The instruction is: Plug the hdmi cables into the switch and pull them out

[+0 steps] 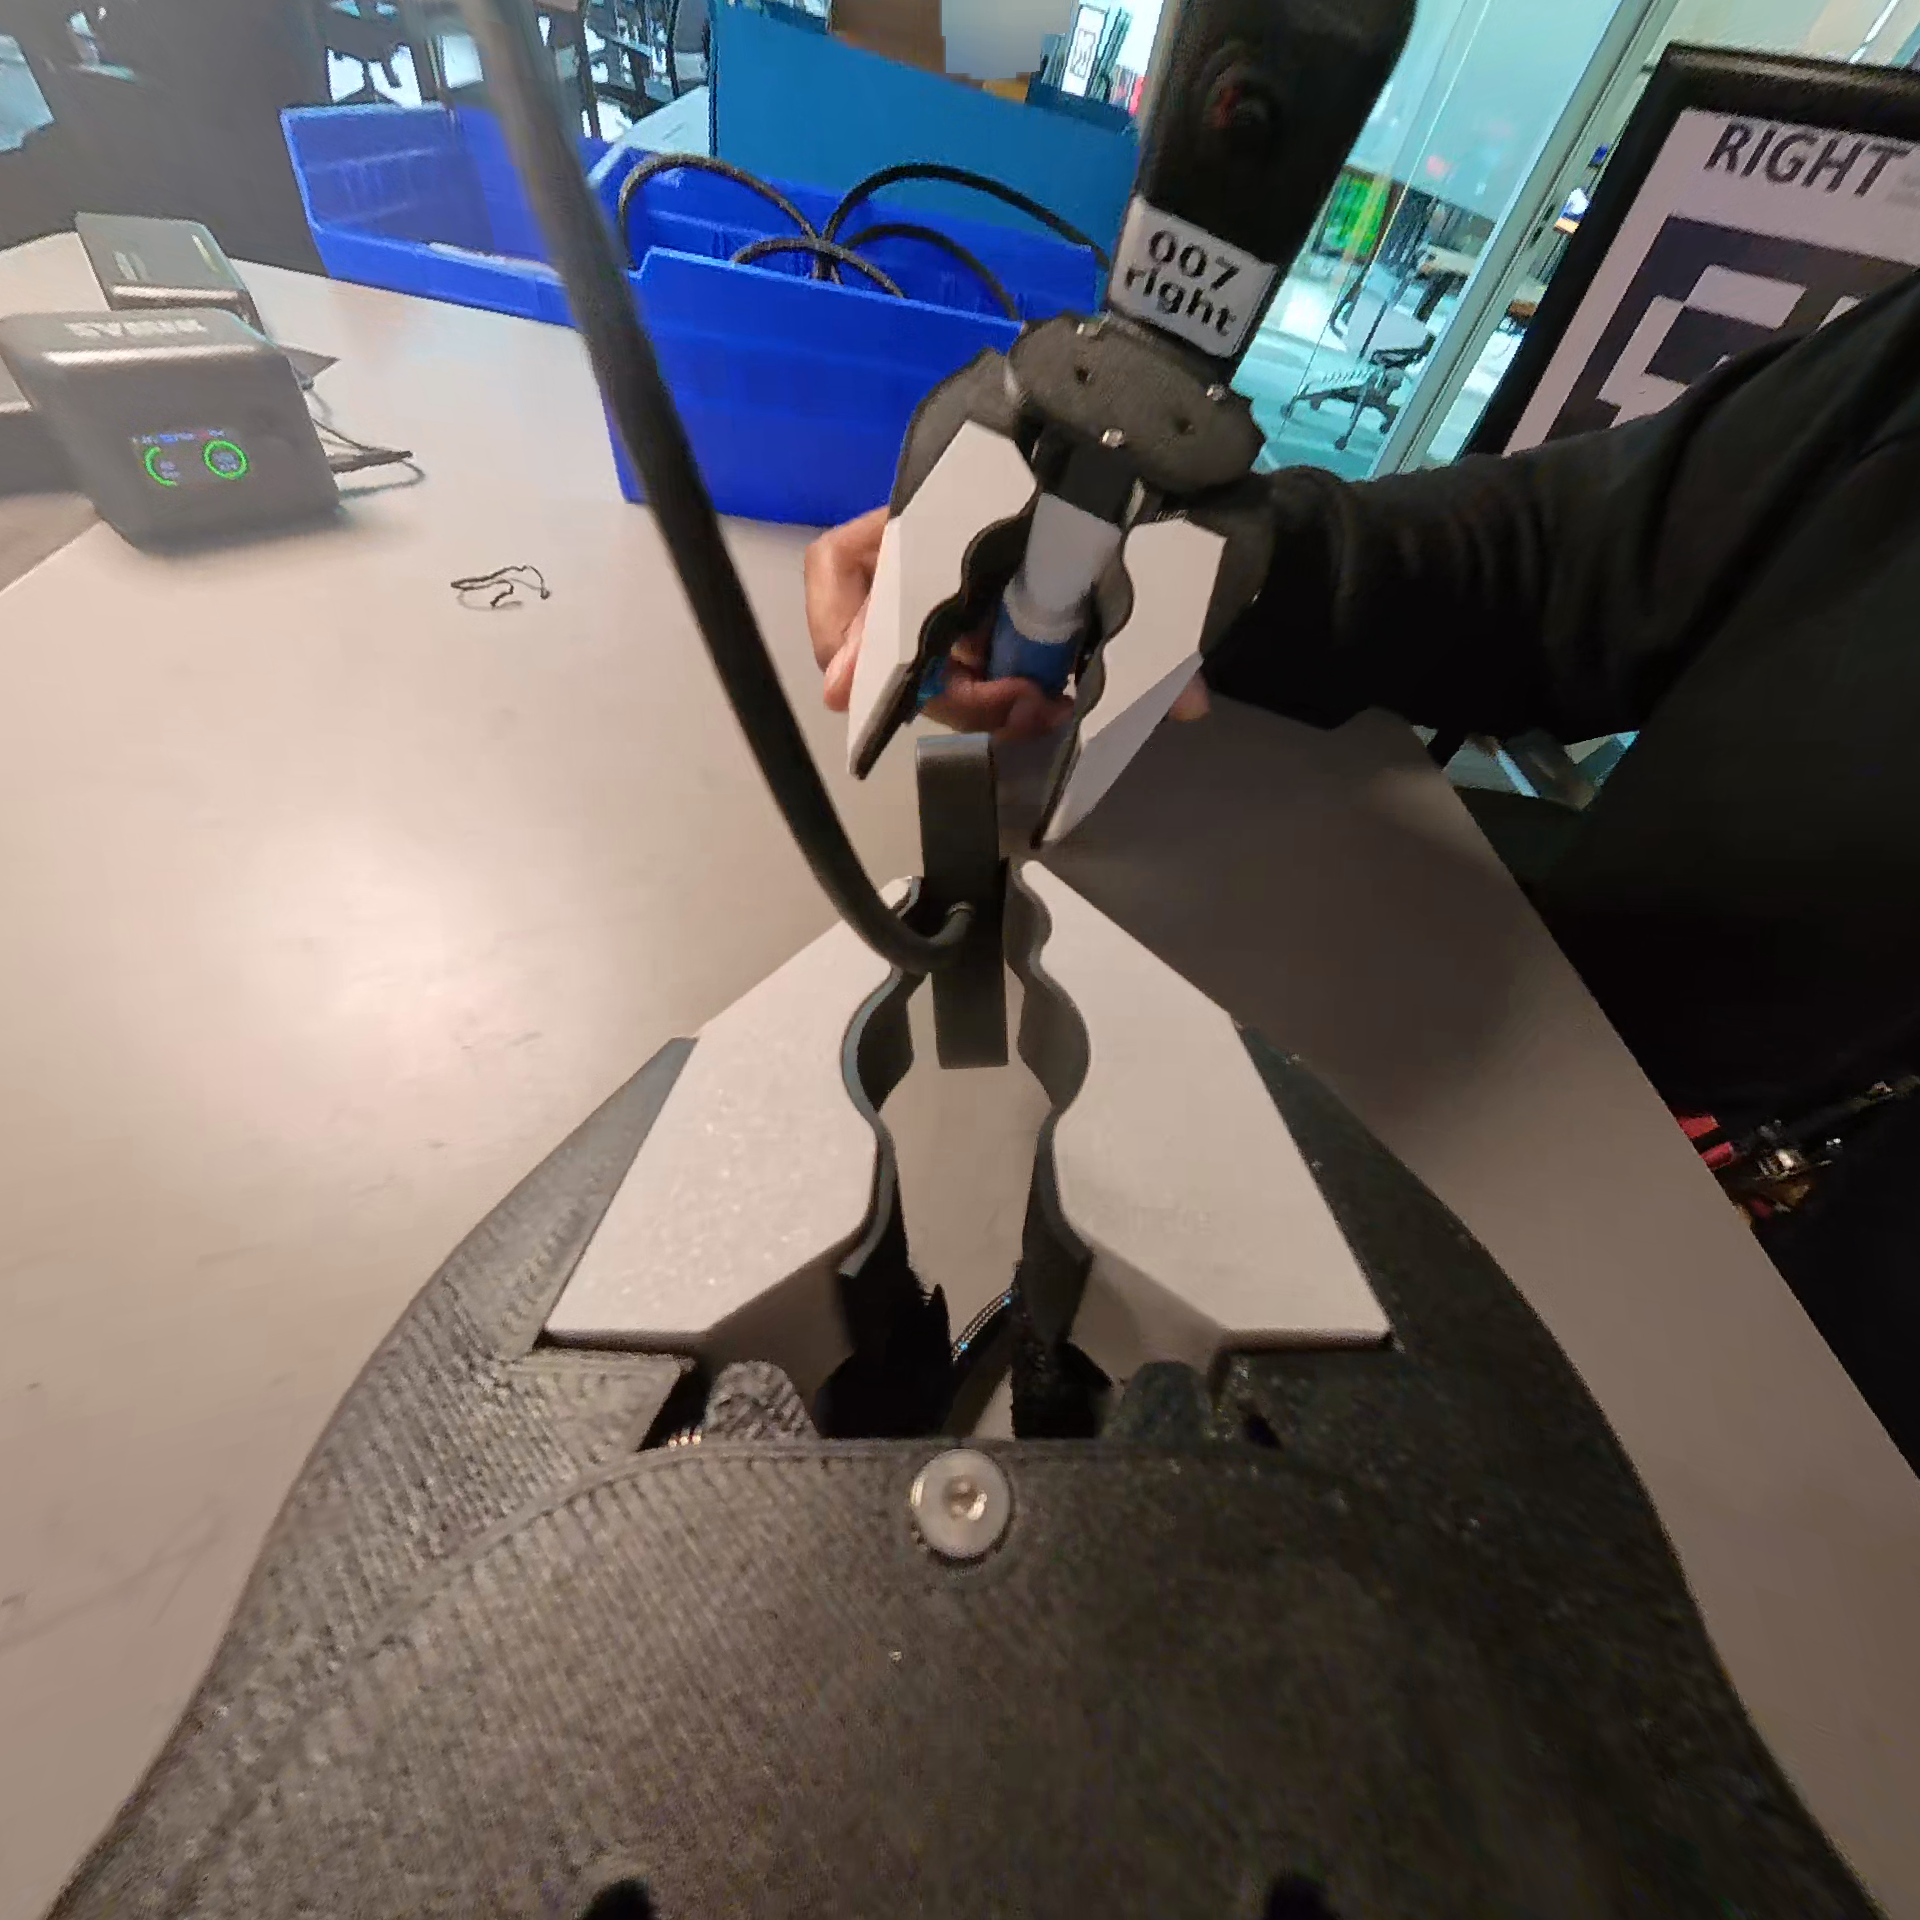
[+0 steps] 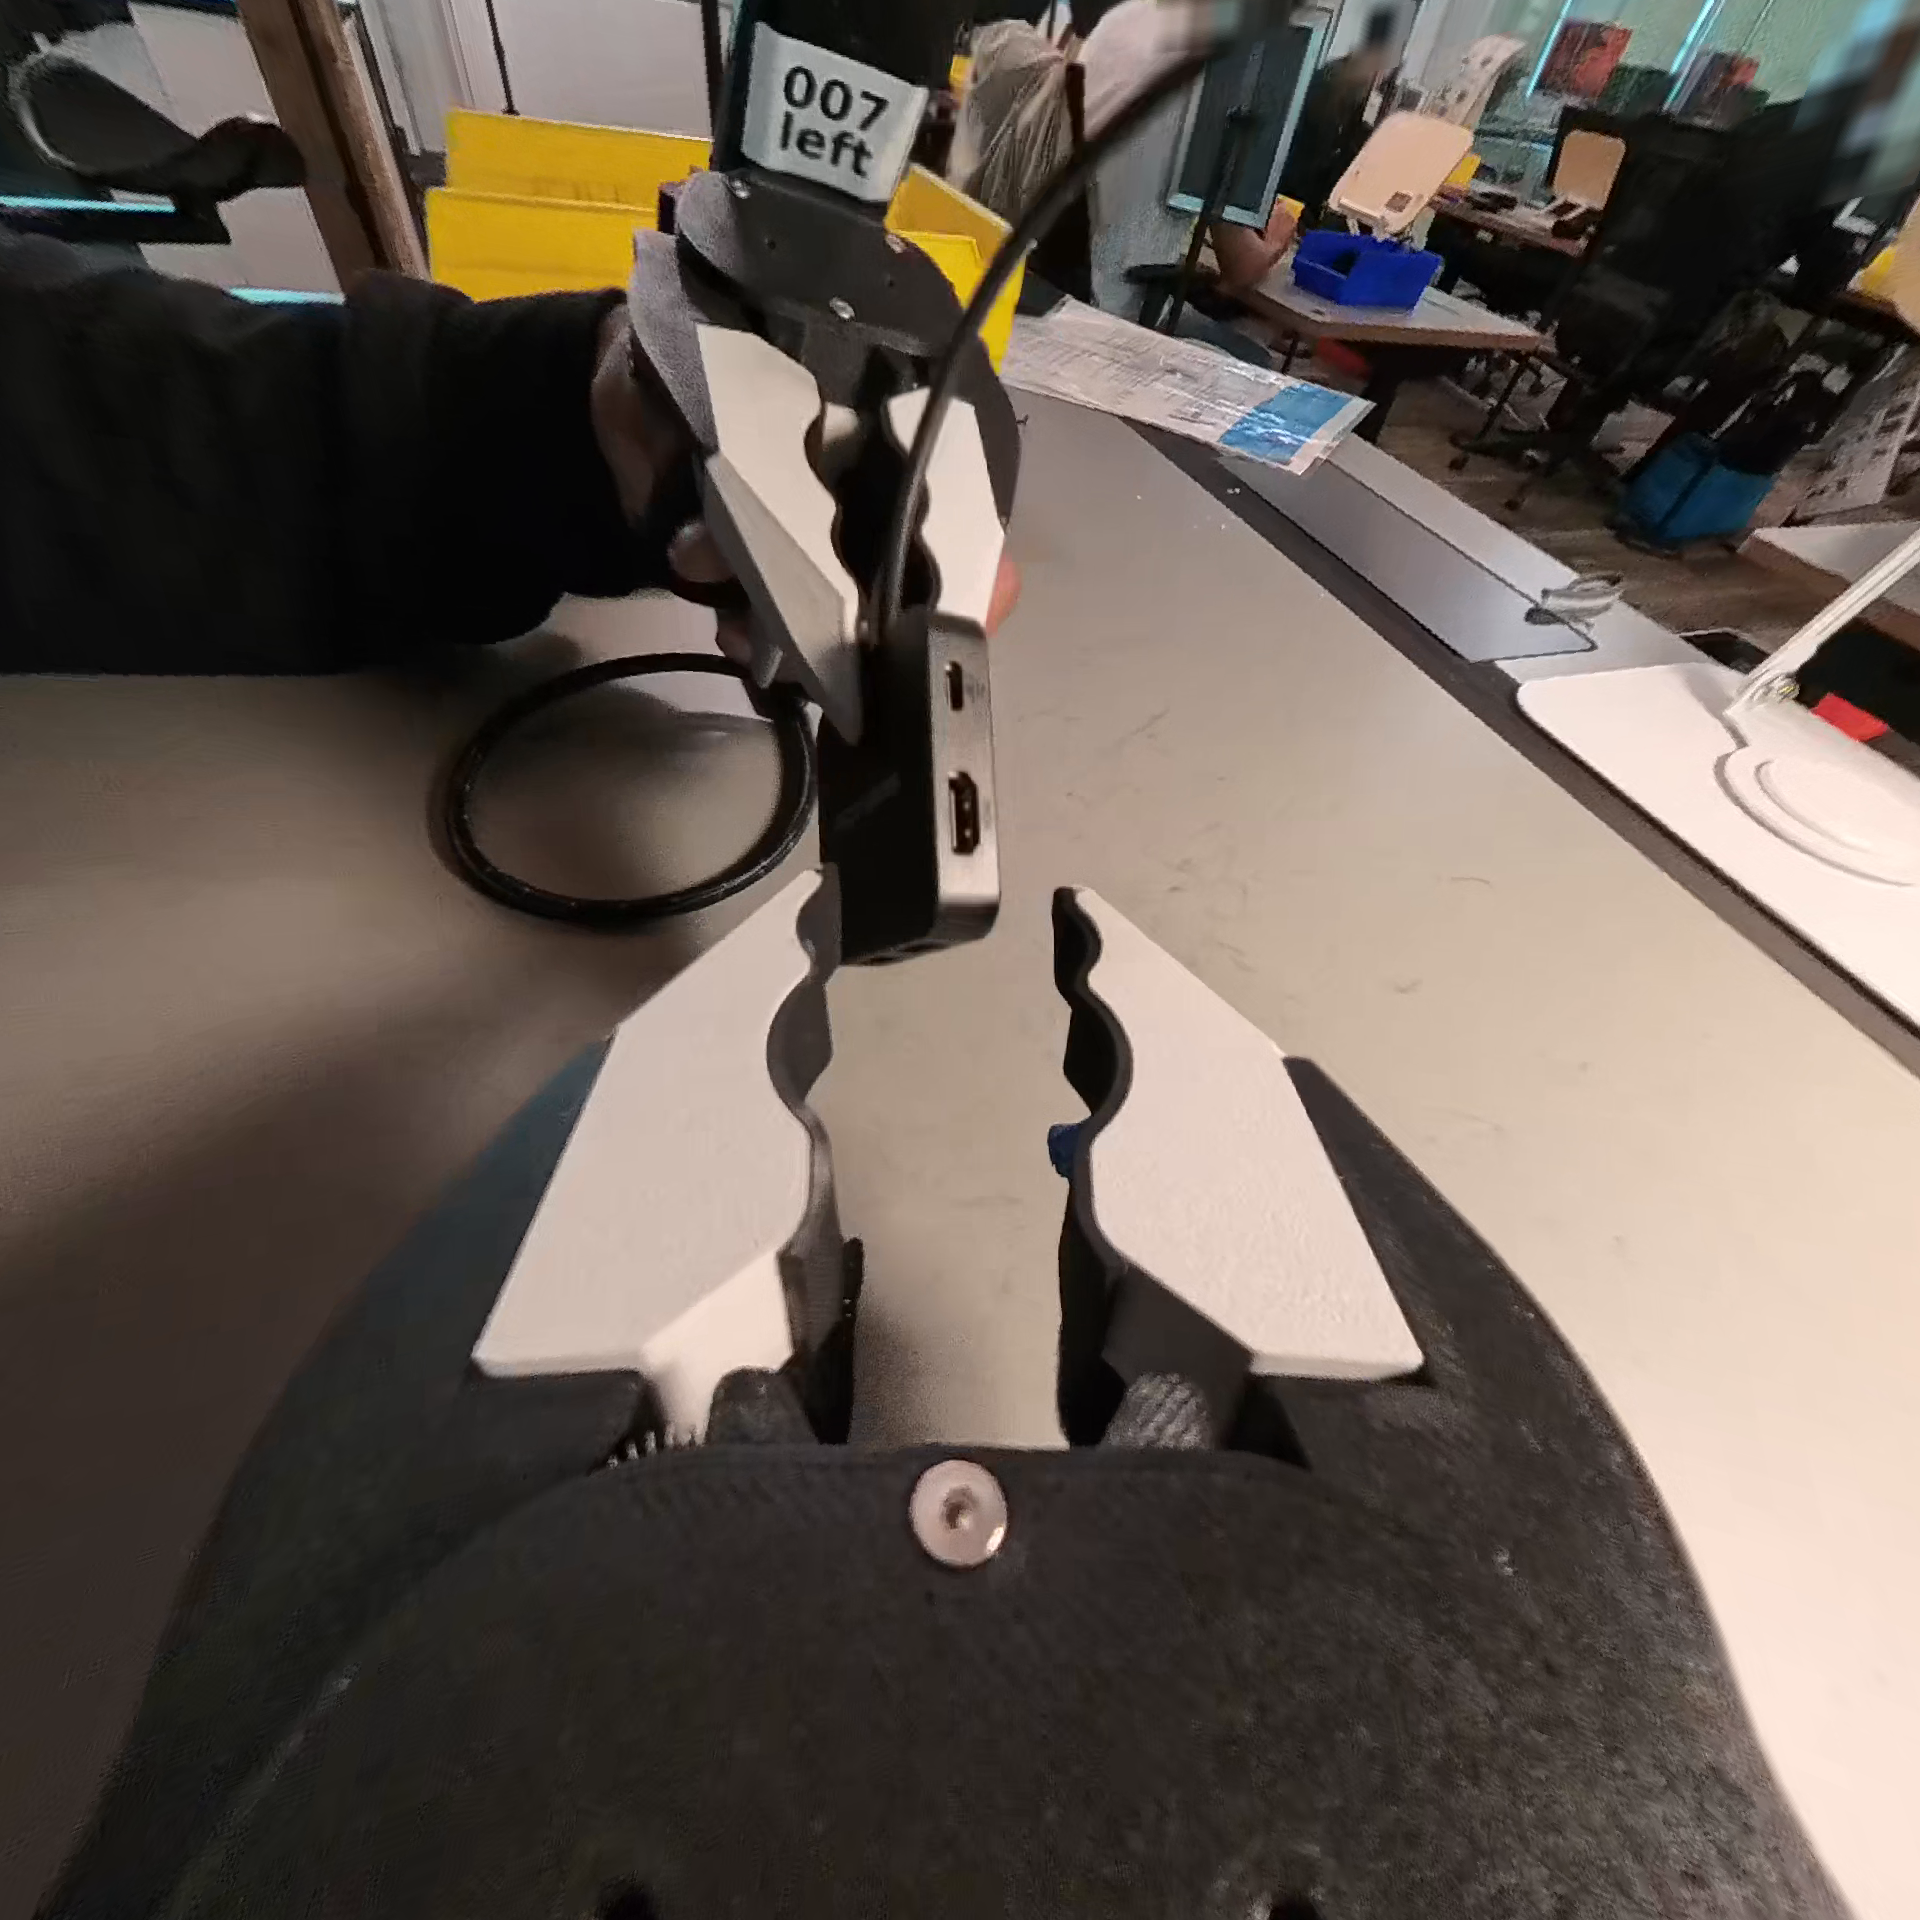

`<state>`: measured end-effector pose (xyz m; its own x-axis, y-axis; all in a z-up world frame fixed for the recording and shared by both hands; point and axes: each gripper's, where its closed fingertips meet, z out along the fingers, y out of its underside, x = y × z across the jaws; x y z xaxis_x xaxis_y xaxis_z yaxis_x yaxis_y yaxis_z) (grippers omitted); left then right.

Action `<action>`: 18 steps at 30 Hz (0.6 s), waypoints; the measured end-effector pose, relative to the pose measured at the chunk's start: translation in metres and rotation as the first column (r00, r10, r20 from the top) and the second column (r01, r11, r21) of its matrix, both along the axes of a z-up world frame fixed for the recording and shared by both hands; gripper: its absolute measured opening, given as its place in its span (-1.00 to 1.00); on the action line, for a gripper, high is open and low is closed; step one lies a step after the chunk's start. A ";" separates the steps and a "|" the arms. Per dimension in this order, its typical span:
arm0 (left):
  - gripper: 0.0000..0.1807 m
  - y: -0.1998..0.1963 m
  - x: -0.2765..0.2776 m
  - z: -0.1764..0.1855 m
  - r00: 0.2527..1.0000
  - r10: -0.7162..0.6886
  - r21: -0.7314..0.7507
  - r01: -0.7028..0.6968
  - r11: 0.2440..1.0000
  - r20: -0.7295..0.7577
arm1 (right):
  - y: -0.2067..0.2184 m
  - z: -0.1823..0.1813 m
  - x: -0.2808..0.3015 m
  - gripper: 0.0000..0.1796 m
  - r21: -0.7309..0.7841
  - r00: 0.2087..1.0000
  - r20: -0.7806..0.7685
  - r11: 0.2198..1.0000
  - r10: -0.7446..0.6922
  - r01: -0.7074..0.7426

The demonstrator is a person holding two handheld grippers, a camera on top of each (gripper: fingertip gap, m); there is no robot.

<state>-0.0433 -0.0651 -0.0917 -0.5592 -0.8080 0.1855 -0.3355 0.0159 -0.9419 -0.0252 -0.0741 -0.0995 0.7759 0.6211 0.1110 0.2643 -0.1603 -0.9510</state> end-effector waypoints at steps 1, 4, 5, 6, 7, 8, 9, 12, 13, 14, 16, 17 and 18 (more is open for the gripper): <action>-0.85 -0.001 0.000 0.003 1.000 -0.005 -0.006 0.005 1.000 0.017 | -0.001 0.000 -0.003 -0.53 -0.007 1.000 -0.018 1.000 0.010 -0.011; -0.85 -0.007 -0.001 0.013 0.997 -0.031 -0.036 0.034 0.999 0.076 | -0.002 0.002 -0.012 -0.54 -0.010 0.997 -0.074 0.999 0.036 -0.037; -0.85 -0.009 -0.001 0.015 0.996 -0.036 -0.048 0.040 0.998 0.084 | -0.002 0.005 -0.014 -0.60 0.002 0.995 -0.088 0.999 0.036 -0.036; -0.85 -0.009 0.000 0.015 0.996 -0.032 -0.057 0.036 0.998 0.079 | -0.001 0.007 -0.014 -0.72 0.016 0.995 -0.093 1.000 0.027 -0.026; -0.84 -0.008 0.001 0.015 0.997 -0.019 -0.061 0.024 0.998 0.069 | 0.001 0.008 -0.012 -0.76 0.025 0.996 -0.085 1.000 0.013 -0.011; -0.81 -0.006 0.002 0.015 0.998 -0.004 -0.066 0.008 0.998 0.056 | 0.002 0.008 -0.009 -0.79 0.034 0.998 -0.069 0.999 -0.006 0.008; -0.70 -0.001 0.003 0.013 0.999 0.023 -0.057 -0.021 0.998 0.034 | 0.005 0.009 -0.004 -0.84 0.046 0.998 -0.054 0.998 -0.036 0.038; -0.47 0.027 0.000 0.001 0.987 0.143 0.039 -0.140 0.989 -0.074 | 0.012 0.008 0.016 -0.85 0.053 0.991 -0.013 0.990 -0.131 0.132; -0.44 0.040 -0.005 -0.006 0.973 0.193 0.094 -0.182 0.979 -0.124 | 0.014 0.007 0.023 -0.85 0.052 0.987 0.007 0.986 -0.162 0.161; -0.41 0.052 -0.011 -0.015 0.954 0.241 0.155 -0.214 0.964 -0.179 | 0.017 0.005 0.029 -0.85 0.051 0.981 0.027 0.980 -0.193 0.192; -0.41 0.071 -0.028 -0.034 0.899 0.321 0.267 -0.245 0.932 -0.299 | 0.021 0.001 0.037 -0.85 0.048 0.968 0.065 0.970 -0.241 0.238; -0.39 0.077 -0.036 -0.042 0.872 0.349 0.315 -0.243 0.917 -0.344 | 0.022 -0.002 0.040 -0.85 0.044 0.963 0.083 0.966 -0.258 0.255; -0.39 0.080 -0.043 -0.048 0.850 0.364 0.346 -0.234 0.908 -0.381 | 0.023 -0.004 0.043 -0.85 0.044 0.956 0.105 0.962 -0.272 0.269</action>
<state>-0.0865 0.0152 -0.1398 -0.1985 -0.9757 0.0925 -0.7340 0.0855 -0.6737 0.0173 -0.0508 -0.1037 0.8968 0.3847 0.2187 0.3169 -0.2133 -0.9242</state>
